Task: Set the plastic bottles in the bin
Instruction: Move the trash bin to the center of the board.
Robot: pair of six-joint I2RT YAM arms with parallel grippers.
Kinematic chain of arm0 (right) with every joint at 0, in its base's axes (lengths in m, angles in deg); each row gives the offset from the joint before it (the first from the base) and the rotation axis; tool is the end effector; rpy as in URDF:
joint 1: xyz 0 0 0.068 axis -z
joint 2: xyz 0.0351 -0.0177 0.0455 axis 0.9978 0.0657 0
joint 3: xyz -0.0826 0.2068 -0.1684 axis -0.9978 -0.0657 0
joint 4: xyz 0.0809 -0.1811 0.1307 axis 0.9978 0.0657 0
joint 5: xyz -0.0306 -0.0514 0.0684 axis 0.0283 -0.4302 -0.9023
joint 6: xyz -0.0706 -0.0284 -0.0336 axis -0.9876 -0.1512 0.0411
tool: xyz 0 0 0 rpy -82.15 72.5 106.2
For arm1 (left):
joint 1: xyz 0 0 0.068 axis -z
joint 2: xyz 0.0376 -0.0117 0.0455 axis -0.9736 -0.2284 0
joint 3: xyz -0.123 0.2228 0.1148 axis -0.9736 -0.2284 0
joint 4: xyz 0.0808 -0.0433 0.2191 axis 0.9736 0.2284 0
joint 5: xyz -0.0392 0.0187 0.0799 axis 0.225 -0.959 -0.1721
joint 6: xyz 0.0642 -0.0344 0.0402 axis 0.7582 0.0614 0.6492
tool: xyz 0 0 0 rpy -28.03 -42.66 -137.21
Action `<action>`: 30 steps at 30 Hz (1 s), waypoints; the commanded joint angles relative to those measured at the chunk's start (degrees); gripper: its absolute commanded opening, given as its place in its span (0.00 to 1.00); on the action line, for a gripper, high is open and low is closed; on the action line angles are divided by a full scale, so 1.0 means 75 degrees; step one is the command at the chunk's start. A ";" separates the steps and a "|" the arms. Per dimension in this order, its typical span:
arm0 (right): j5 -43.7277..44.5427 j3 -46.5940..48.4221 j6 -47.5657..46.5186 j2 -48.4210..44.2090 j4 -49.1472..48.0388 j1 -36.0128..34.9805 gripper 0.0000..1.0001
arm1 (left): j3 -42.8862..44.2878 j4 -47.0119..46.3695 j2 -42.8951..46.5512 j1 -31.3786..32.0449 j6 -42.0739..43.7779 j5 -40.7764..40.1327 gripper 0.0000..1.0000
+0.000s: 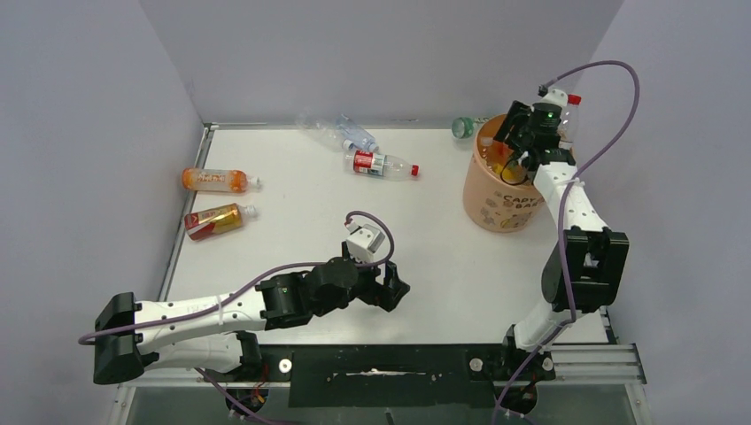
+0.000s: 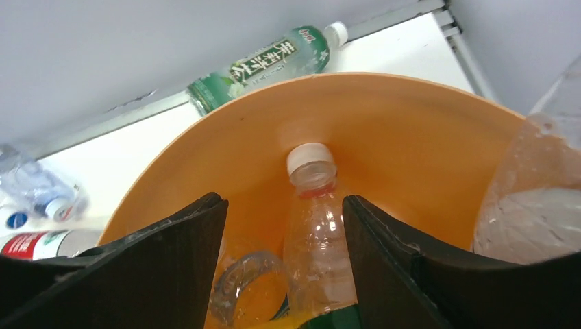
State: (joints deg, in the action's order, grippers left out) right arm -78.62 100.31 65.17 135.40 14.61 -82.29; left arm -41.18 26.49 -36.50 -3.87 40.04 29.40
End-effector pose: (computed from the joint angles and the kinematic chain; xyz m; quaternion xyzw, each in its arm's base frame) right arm 0.4117 -0.0360 0.3222 0.2182 0.8099 0.0443 0.5427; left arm 0.0959 -0.2305 0.2809 0.1750 0.8135 -0.3544 0.4266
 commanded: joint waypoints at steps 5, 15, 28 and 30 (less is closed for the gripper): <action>0.0008 0.0543 -0.0063 -0.1135 0.1777 -0.0204 0.71 | -0.0033 -0.0799 0.0275 0.0000 -0.0090 -0.0041 0.85; 0.0347 0.1486 -0.0150 -0.1898 0.2954 0.0036 0.80 | 0.0140 -0.0499 0.0223 -0.0081 -0.0108 -0.0620 0.85; -0.0210 -0.0026 0.0030 -0.1580 0.3233 0.0121 0.66 | 0.0419 0.0000 -0.0249 -0.2287 -0.0527 0.0773 0.86; -0.0321 -0.0153 0.0021 -0.1356 0.3317 0.0097 0.60 | 0.0516 -0.0055 -0.0365 -0.2411 -0.0510 0.0935 0.86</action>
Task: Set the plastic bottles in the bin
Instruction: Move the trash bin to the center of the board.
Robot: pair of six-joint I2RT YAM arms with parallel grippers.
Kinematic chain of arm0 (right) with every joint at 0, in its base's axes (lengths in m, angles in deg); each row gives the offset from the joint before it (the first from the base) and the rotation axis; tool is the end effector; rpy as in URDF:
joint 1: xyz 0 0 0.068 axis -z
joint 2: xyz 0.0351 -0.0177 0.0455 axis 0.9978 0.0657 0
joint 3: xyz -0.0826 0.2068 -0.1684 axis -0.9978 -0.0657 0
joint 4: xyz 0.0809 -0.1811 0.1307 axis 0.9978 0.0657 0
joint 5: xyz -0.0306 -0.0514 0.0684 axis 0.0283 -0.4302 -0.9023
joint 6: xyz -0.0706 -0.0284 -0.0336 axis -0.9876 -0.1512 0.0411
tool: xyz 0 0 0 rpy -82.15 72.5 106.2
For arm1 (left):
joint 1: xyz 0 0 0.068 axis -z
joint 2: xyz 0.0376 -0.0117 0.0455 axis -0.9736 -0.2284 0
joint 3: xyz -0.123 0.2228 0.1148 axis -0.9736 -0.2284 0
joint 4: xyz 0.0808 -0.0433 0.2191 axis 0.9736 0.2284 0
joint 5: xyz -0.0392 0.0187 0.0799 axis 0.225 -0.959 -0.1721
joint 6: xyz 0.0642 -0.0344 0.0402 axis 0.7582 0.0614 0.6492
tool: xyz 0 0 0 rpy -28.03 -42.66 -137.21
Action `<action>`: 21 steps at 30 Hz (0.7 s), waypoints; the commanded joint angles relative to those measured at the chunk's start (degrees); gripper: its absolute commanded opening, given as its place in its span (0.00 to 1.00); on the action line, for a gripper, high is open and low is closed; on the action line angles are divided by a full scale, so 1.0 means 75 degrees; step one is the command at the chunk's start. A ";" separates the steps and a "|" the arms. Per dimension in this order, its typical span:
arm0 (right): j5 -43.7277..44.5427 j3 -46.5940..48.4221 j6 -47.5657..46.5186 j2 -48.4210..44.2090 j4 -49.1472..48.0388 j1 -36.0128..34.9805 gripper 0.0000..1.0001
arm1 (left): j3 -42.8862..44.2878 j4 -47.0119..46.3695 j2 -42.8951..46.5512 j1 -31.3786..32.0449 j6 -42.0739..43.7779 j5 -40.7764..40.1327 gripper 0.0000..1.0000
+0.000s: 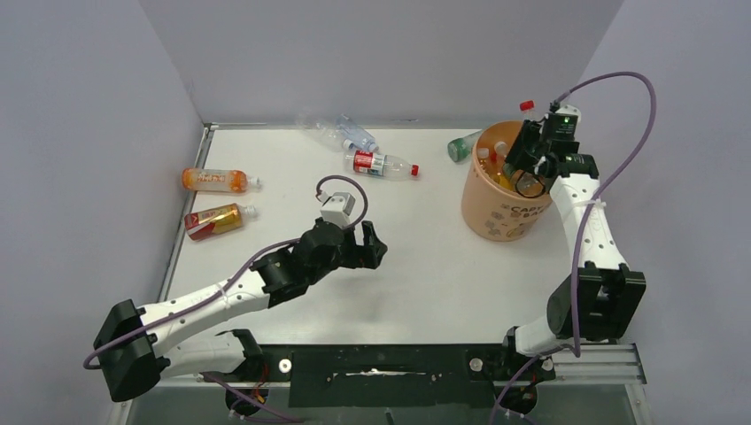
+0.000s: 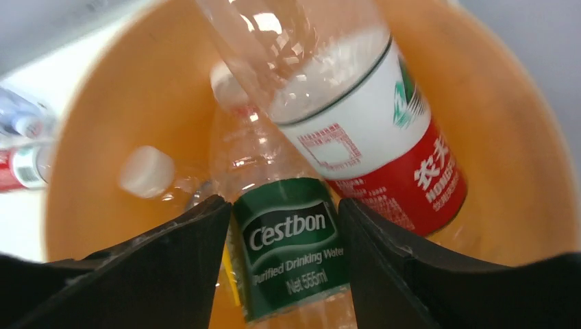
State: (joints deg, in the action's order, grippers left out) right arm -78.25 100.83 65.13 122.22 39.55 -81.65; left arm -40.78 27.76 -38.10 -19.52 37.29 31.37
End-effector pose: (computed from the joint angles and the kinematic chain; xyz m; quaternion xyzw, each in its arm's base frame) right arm 0.3287 -0.0344 0.3516 0.2310 0.8571 0.0226 0.4600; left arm 0.1550 -0.2011 0.2737 0.0567 0.8426 -0.3003 0.4434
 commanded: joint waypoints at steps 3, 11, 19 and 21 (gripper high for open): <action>-0.0324 -0.0548 0.0012 -0.0030 -0.0190 -0.0011 0.60 | 0.0662 -0.0186 -0.0373 -0.0380 -0.0048 0.0692 0.86; -0.0100 0.0761 -0.0210 -0.1128 0.0566 0.0032 0.84 | 0.1318 -0.0356 -0.1124 -0.1123 0.0205 0.1045 0.86; -0.0535 0.0778 -0.0108 -0.1751 0.0650 -0.0105 0.90 | 0.2593 -0.0677 -0.2673 -0.2590 0.0146 0.1595 0.91; -0.0693 0.0502 -0.0059 -0.2004 0.0515 -0.0197 0.91 | 0.2900 -0.0905 -0.3100 -0.2966 -0.0201 0.1810 0.91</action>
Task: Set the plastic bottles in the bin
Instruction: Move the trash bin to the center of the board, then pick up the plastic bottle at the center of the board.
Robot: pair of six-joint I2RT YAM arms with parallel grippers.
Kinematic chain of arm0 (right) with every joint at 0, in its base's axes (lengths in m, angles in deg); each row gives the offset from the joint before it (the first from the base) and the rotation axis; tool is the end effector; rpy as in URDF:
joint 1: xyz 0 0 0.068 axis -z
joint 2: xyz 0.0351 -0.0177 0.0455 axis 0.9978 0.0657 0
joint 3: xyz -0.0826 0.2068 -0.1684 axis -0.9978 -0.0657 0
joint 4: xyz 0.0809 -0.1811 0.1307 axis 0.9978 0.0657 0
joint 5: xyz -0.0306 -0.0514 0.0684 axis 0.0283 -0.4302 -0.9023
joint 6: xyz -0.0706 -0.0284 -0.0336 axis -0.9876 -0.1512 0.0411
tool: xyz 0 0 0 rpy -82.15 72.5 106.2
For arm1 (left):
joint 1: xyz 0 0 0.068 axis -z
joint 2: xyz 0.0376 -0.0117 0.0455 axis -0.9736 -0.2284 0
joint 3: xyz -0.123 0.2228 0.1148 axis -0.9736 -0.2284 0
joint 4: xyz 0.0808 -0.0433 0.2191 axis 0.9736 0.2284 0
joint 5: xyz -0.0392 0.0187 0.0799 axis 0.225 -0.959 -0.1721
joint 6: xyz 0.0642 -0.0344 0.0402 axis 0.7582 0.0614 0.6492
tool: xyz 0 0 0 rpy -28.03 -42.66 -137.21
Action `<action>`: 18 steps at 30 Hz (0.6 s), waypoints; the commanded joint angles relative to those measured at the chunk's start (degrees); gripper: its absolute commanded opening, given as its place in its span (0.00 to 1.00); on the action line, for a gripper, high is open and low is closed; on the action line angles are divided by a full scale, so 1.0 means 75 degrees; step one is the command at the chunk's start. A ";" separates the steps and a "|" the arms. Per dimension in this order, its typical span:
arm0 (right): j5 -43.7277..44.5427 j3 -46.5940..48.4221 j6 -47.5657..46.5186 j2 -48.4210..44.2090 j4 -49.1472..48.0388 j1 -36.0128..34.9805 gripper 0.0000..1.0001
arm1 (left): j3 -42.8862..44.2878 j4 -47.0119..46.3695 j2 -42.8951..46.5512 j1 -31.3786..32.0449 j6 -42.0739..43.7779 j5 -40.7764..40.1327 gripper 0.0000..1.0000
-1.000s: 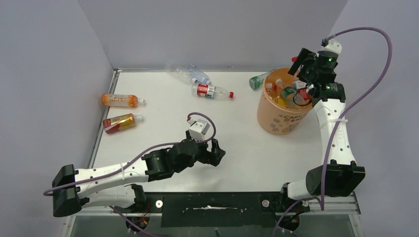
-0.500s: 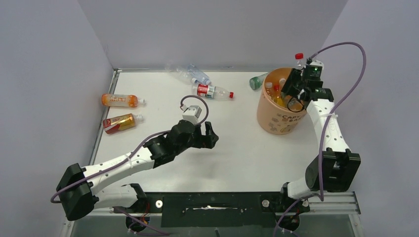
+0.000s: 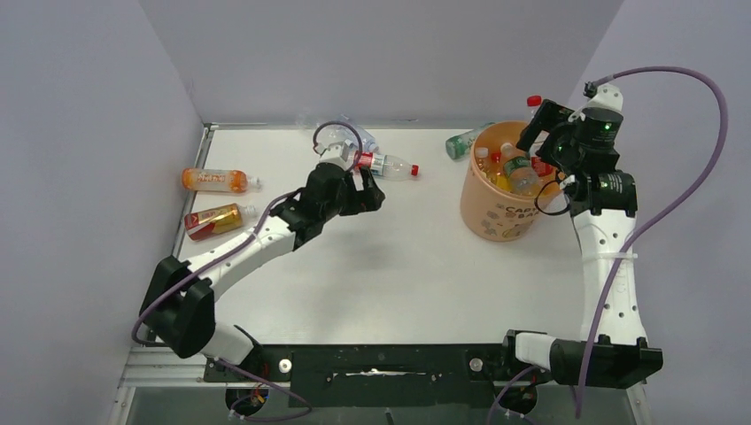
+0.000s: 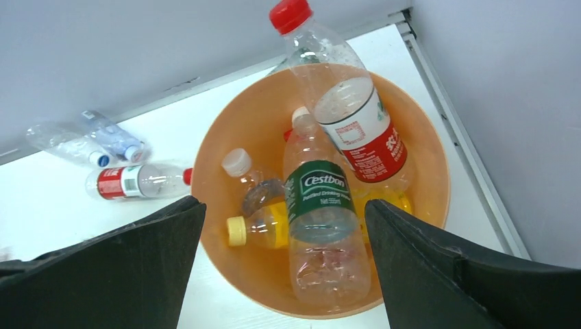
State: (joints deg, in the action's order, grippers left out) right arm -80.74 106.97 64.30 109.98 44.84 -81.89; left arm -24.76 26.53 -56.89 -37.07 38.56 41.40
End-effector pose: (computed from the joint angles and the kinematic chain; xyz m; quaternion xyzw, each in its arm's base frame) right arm 0.2610 -0.0247 0.4352 0.2037 0.8049 0.0560 0.5545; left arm 0.2649 -0.2081 0.2845 -0.0164 0.8563 -0.2772 0.4356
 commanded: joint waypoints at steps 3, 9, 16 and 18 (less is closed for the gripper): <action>-0.0654 -0.0645 0.0092 -0.0671 -0.0403 -0.0385 0.91 | 0.1255 -0.1002 -0.1263 -0.0991 -0.0830 0.0506 0.91; -0.0614 -0.0947 0.0159 -0.0945 -0.0516 -0.1250 0.91 | 0.2807 -0.0835 -0.3033 -0.1488 -0.1969 0.0855 0.91; -0.0635 -0.1132 0.0160 -0.1321 -0.0287 -0.1707 0.91 | 0.3739 -0.1226 -0.4679 -0.1830 -0.3744 0.1400 0.91; -0.0731 -0.1310 0.0176 -0.1613 -0.0241 -0.1864 0.91 | 0.3809 -0.1471 -0.4944 -0.1901 -0.4112 0.1501 0.91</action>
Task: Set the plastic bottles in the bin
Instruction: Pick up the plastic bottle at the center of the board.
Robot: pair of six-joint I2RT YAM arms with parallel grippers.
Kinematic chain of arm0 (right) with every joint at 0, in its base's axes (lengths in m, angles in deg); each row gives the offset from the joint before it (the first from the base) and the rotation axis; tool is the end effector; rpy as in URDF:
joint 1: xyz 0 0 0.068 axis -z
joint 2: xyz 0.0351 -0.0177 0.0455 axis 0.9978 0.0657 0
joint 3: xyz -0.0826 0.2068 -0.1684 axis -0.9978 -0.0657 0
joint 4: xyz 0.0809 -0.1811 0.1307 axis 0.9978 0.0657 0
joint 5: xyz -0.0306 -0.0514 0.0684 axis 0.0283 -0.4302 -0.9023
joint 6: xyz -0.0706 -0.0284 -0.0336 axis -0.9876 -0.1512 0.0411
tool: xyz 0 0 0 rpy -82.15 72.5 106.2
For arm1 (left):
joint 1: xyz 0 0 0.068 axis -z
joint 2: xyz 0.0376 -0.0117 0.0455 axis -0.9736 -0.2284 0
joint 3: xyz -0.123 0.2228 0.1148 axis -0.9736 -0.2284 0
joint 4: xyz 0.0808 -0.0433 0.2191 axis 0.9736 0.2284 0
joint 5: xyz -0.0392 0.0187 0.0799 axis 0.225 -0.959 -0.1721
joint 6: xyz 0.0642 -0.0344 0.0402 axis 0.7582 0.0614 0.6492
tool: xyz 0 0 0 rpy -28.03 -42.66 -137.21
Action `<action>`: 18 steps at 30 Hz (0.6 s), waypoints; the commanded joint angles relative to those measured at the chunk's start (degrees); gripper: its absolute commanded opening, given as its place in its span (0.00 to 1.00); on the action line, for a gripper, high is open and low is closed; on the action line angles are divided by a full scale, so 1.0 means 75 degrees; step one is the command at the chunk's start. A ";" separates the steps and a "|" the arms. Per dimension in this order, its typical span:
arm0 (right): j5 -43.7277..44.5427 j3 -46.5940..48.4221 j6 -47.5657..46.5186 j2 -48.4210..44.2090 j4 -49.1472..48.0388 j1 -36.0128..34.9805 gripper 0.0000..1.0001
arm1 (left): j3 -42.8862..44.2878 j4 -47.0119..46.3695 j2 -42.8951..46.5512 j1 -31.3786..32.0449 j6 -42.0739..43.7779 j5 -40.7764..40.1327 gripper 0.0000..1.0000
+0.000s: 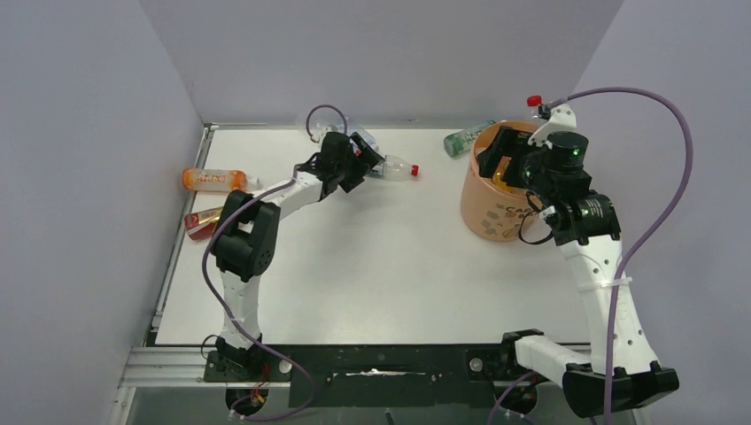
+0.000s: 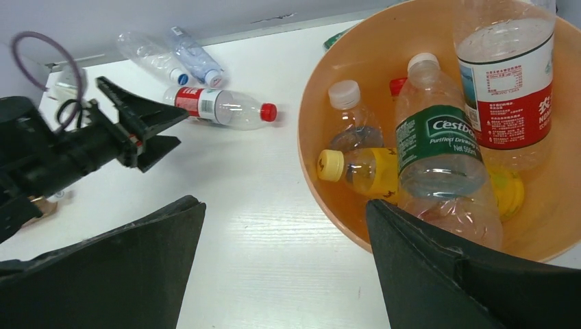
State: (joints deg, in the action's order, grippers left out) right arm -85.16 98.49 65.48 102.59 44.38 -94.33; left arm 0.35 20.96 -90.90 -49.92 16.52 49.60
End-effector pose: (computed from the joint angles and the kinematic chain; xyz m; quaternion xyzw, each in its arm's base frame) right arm 0.2292 0.0333 0.4168 0.1029 0.8272 0.1511 0.5313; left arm 0.4297 -0.2190 0.2175 -0.2418 0.8379 -0.3395 0.3524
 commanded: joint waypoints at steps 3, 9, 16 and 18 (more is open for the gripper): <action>-0.0304 -0.0675 0.0175 -0.1224 -0.0219 -0.0470 0.91 | 0.0560 -0.0901 -0.0657 -0.0219 -0.1419 0.0327 0.91; -0.0688 -0.1689 0.0439 -0.1929 -0.0525 -0.0722 0.91 | 0.1048 -0.0998 -0.1269 -0.0307 -0.1837 0.0368 0.91; -0.0840 -0.2438 0.0478 -0.2152 -0.0804 -0.1067 0.91 | 0.1379 -0.1320 -0.1775 -0.0291 -0.2356 0.0213 0.91; -0.0836 -0.2551 0.0477 -0.2199 -0.0877 -0.1141 0.91 | 0.1535 -0.1228 -0.1982 -0.0301 -0.2489 0.0252 0.91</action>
State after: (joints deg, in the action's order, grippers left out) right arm -90.18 80.50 68.67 87.09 42.21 -101.76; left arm 7.74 15.32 -103.36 -51.87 1.01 51.87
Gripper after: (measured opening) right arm 0.914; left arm 0.913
